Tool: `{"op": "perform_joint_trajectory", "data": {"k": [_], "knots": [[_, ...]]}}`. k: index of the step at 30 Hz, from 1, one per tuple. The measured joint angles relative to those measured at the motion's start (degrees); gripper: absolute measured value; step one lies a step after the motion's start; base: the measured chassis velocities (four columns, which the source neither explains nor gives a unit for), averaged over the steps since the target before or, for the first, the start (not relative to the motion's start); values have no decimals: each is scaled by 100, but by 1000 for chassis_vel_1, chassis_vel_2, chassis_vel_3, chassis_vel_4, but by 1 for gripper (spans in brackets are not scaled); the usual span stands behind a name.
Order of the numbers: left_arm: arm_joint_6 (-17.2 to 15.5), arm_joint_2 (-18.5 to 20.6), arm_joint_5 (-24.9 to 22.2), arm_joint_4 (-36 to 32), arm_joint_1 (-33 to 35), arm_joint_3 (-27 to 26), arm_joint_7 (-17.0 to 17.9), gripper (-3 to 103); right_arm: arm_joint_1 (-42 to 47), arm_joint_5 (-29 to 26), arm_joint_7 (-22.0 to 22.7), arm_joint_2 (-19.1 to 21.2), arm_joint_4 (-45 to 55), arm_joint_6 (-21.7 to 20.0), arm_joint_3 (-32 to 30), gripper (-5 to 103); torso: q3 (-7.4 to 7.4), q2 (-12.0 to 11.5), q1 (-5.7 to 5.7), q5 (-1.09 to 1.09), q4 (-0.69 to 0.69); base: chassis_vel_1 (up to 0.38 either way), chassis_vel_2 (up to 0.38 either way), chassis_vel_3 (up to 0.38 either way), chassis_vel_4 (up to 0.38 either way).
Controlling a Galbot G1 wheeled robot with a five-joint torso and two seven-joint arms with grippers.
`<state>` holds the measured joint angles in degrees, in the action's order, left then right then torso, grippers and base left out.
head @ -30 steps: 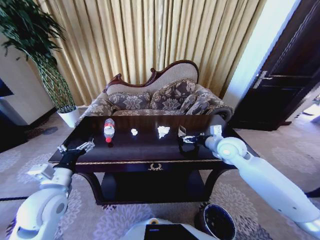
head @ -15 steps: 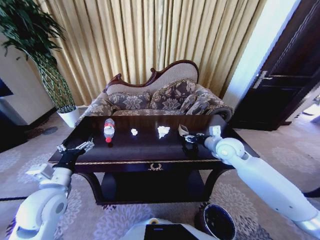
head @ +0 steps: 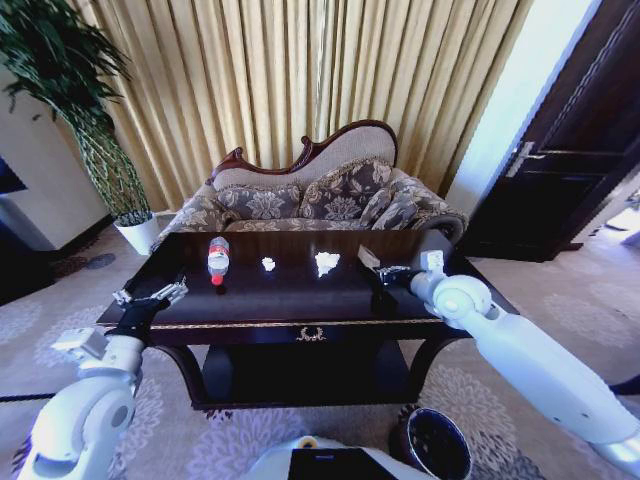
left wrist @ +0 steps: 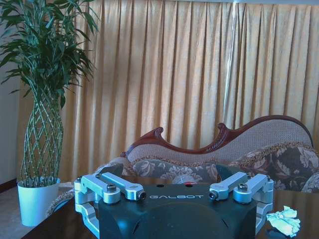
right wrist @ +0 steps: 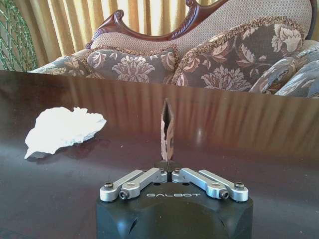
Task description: Move to the front of the table and place the trash on the table into the trash bin.
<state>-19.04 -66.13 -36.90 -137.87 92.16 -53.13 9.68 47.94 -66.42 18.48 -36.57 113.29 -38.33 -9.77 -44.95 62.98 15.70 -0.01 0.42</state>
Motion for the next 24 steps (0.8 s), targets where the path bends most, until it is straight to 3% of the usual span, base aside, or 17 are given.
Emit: {"op": "perform_joint_trajectory", "data": {"k": [9, 14, 19, 24], "knots": [[30, -1, 1, 2, -1, -4, 1, 100, 86, -14, -31, 33, 101, 74, -94, 0, 0, 0, 0, 0, 0, 0, 0, 0, 0], [32, 2, 1, 2, -5, -4, 1, 100, 166, 38, -267, 69, 164, 219, -197, 0, 0, 0, 0, 0, 0, 0, 0, 0, 0], [43, 12, -2, 4, -27, -1, 2, 100, 483, 354, -594, 113, 248, 1108, -549, 0, 0, 0, 0, 1, 1, 0, 0, 0, 0], [59, 7, -18, 8, -50, 4, 3, 100, 709, 490, -508, 114, 338, 1795, -894, 0, 0, 0, 0, 0, 0, 0, 0, 0, 0]]}}
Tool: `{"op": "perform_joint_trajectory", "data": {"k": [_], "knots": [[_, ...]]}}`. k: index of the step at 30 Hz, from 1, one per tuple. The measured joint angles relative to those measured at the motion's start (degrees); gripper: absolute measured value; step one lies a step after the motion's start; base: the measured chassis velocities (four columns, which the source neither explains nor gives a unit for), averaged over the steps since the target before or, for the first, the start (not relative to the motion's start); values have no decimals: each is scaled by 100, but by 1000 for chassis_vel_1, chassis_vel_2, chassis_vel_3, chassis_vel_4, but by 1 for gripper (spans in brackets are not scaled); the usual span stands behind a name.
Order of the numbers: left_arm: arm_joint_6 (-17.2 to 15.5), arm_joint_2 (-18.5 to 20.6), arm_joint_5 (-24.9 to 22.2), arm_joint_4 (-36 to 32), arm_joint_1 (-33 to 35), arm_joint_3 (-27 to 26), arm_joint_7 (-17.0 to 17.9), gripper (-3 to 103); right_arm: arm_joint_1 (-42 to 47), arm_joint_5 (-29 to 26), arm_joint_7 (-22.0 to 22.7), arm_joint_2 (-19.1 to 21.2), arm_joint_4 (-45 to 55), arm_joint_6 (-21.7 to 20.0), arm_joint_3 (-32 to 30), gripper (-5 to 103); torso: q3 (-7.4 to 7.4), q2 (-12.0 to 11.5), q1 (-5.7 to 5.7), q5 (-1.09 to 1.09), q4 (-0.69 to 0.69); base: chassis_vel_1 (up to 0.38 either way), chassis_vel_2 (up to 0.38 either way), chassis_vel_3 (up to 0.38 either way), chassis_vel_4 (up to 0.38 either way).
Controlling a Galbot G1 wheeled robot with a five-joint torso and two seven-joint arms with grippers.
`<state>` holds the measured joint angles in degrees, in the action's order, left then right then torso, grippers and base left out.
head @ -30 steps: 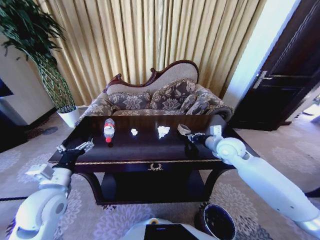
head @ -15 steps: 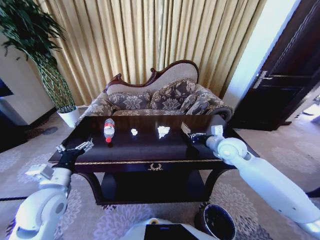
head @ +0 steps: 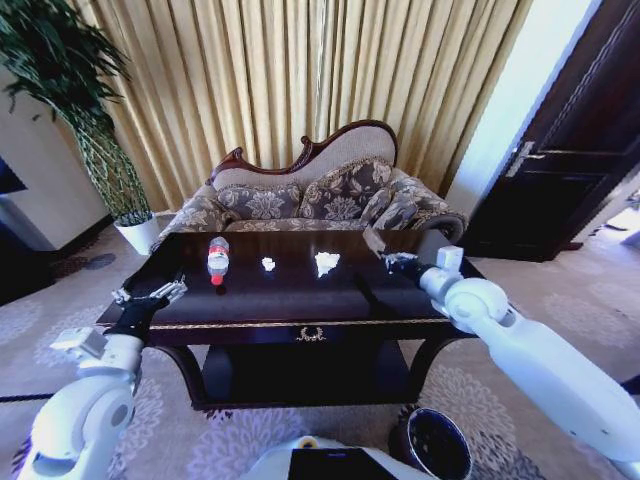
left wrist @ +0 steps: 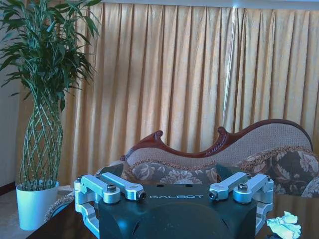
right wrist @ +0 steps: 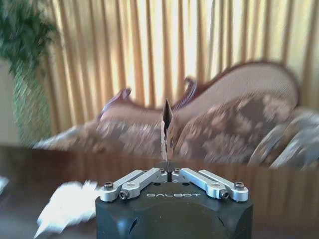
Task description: Move to the front of the table and place the trash on the table into the trash bin.
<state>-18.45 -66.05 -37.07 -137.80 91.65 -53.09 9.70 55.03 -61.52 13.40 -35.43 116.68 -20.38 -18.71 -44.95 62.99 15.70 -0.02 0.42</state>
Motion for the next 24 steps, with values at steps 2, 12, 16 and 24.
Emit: {"op": "perform_joint_trajectory", "data": {"k": [2, 12, 16, 24], "knots": [[24, -3, -11, -1, 1, -32, 0, 100, 81, 161, 97, 10, 11, 166, -126, 0, 0, 0, 0, 0, 0, 0, 0, 0, 0], [82, 37, -275, 79, -18, -263, -20, 100, 764, 1137, 34, -78, -320, 558, -920, 0, 0, 0, 0, 0, -1, 0, 0, 0, 0], [96, 86, -365, 148, -66, -295, -93, 100, 1283, 1399, -221, -104, -553, 649, -1590, 0, 0, 0, 0, 1, 1, 0, 0, 0, 0], [148, 199, -444, 260, -183, -286, -163, 100, 2248, 1635, -676, -339, -550, 945, -2577, 0, 0, 0, 0, -1, 0, 0, 0, 0, 0]]}}
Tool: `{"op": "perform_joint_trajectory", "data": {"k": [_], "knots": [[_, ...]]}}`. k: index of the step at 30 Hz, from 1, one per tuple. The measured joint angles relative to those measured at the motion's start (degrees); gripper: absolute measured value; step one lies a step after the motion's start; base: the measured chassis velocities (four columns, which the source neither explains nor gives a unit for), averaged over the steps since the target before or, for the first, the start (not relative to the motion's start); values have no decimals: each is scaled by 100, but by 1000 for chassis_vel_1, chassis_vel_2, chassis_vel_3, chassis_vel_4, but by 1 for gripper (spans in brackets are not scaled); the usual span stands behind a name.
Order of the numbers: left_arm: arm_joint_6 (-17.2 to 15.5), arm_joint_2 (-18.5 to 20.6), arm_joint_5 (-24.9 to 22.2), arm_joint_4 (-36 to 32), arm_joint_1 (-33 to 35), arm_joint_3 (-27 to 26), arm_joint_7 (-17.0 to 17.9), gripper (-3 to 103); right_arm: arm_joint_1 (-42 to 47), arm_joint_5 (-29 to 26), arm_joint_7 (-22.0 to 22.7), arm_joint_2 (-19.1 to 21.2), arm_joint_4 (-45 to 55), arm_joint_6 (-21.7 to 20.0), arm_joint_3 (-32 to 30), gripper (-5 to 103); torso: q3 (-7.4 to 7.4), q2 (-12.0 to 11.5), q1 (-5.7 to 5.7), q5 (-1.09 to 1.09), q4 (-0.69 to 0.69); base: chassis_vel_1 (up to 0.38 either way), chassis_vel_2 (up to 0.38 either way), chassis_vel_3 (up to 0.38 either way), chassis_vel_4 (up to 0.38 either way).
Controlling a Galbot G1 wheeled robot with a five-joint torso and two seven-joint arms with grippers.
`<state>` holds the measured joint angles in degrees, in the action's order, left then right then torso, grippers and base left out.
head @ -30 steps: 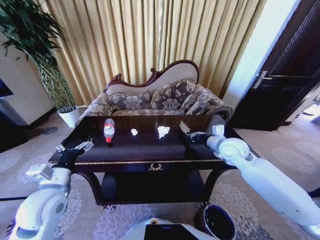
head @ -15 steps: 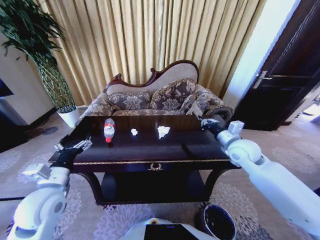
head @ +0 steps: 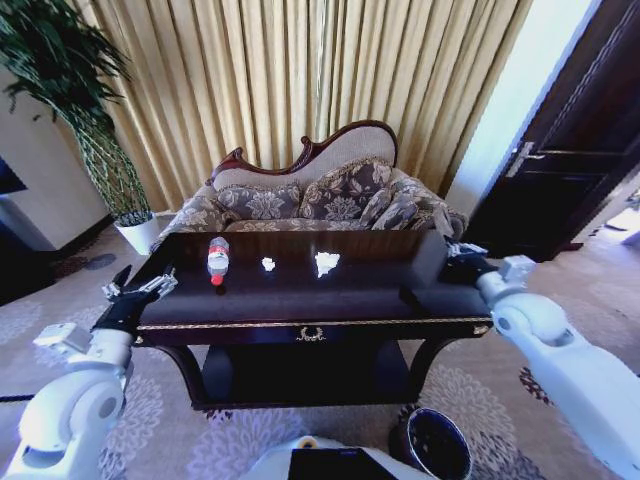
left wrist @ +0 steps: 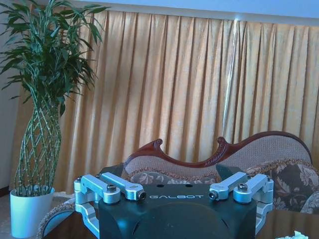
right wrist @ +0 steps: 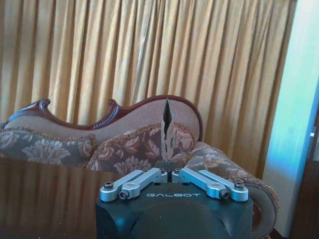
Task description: Move to the front of the table and place the trash on the table into the trash bin.
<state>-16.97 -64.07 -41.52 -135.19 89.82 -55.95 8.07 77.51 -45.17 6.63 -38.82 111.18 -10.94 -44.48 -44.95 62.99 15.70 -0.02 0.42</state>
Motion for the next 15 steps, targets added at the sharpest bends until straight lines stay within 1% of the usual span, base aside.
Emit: {"op": "perform_joint_trajectory", "data": {"k": [2, 3, 4, 5, 9, 15], "knots": [[0, 29, -4, 30, -6, -10, -13, 100, 484, -29, -45, -173, 187, 12, -342, 0, 0, 0, 0, 1, 0, 0, 0, 0, 0], [0, 29, -4, 30, -6, -10, -13, 100, 484, -29, -45, -173, 187, 12, -342, 0, 0, 0, 0, 1, 0, 0, 0, 0, 0], [0, 38, -5, 44, -6, -15, -26, 100, 688, -91, -45, -244, 262, 12, -472, 0, 0, 0, -1, 2, 1, 0, 0, 0, 0], [0, 53, -4, 62, -5, -19, -45, 100, 1035, -168, -45, -351, 363, 18, -655, 0, 1, 0, -1, 0, 1, 0, 0, 0, 0], [2, 70, 4, 74, -4, -26, -72, 100, 1605, -297, -43, -529, 587, 83, -924, 0, 1, 0, -1, 1, 3, 0, 0, 0, 0], [9, 53, 10, 55, 22, -42, -91, 100, 1654, -410, -12, -599, 805, 95, -1001, 0, 1, 0, -1, 1, 0, 0, 0, 0, 0]]}}
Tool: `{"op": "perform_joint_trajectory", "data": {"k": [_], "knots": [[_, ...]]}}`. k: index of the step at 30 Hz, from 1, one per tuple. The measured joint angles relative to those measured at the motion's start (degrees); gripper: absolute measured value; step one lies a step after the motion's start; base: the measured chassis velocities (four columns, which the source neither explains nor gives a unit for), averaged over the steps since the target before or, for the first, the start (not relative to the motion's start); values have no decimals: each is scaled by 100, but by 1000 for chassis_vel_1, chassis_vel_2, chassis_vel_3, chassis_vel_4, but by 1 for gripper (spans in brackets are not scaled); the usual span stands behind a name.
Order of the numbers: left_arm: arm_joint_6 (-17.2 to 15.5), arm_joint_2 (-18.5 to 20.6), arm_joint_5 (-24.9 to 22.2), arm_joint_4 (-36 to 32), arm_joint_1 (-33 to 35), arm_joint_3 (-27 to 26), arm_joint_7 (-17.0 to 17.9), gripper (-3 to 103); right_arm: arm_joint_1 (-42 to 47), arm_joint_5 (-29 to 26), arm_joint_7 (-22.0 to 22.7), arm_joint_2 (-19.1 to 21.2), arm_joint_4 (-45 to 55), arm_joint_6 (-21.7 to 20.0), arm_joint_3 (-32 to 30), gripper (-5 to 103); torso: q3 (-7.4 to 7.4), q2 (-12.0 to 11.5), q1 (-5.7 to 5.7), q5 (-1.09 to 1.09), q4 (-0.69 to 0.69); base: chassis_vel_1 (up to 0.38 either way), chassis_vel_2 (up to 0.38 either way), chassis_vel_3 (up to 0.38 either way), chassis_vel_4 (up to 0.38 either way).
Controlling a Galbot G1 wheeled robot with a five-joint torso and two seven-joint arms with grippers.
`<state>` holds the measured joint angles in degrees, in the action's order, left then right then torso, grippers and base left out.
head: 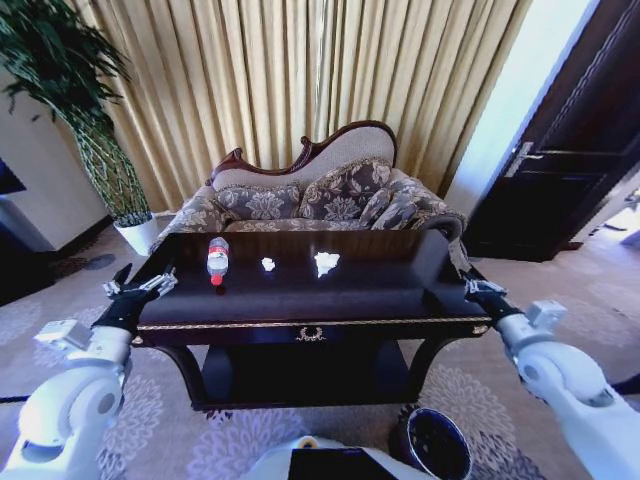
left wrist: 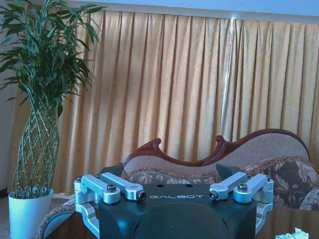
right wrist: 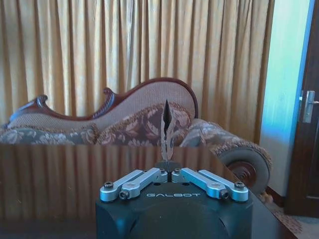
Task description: Move to the front of the table and place the trash on the table into the trash bin.
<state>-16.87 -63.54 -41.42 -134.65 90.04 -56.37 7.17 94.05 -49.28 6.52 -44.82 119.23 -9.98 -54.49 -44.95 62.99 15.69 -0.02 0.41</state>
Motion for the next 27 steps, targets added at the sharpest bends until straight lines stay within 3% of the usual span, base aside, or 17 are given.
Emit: {"op": "perform_joint_trajectory", "data": {"k": [27], "knots": [[14, -11, 16, -1, 24, -20, -24, 100, -337, 31, 254, -145, 153, -143, 74, 0, -1, 0, 1, 0, 1, 25, -35, -30, 34]]}}
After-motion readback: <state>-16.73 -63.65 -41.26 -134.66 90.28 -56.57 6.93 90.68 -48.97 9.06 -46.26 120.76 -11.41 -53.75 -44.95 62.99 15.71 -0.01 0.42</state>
